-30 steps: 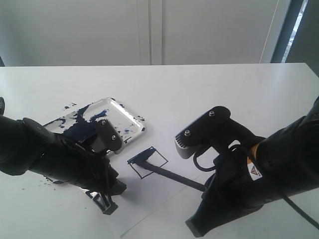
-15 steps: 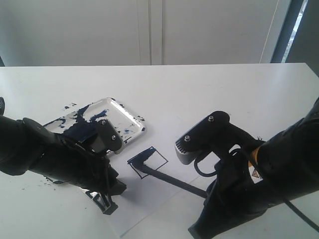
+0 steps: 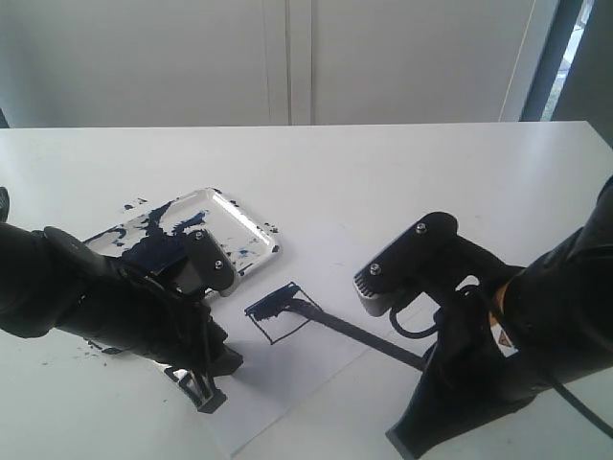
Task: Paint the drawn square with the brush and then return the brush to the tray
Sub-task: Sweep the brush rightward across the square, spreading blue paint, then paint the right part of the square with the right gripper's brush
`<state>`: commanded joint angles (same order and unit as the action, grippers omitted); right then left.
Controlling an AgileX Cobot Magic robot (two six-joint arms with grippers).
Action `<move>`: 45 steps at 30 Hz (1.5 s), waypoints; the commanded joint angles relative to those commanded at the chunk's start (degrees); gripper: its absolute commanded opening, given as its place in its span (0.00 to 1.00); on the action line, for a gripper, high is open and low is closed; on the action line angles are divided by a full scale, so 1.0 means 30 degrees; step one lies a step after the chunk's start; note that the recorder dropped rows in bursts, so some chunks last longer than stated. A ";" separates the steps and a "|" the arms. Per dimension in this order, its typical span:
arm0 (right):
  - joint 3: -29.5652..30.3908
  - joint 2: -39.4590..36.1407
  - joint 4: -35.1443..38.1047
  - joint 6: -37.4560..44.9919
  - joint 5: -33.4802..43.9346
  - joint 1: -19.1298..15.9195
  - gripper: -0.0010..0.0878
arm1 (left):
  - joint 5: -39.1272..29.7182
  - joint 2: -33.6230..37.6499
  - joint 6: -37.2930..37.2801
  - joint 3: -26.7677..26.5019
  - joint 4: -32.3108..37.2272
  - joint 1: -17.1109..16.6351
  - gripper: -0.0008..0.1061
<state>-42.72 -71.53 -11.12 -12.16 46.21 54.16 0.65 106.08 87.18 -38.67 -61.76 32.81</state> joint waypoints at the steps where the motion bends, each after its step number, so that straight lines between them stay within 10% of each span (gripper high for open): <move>1: 0.0000 0.0000 0.0000 0.0000 0.0000 0.0000 0.01 | 0.0000 0.0000 0.0000 0.0000 0.0000 0.0000 0.45; 12: 0.0000 0.0000 0.4736 0.3628 -0.0473 0.0034 0.01 | 0.0076 0.0000 0.0000 0.0000 0.0000 0.0000 0.45; 36: 0.0000 0.0000 -0.0522 -0.0679 0.0499 0.0034 0.01 | 0.0111 0.0000 0.0000 0.0000 0.0000 0.0000 0.45; 45: 0.0000 0.0000 0.1042 0.0221 0.0489 0.0034 0.01 | 0.0262 0.0000 0.0000 0.0000 0.0000 0.0000 0.45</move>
<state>-42.72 -71.53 -8.00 -11.49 47.68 54.26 1.44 106.08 87.18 -38.67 -61.76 32.81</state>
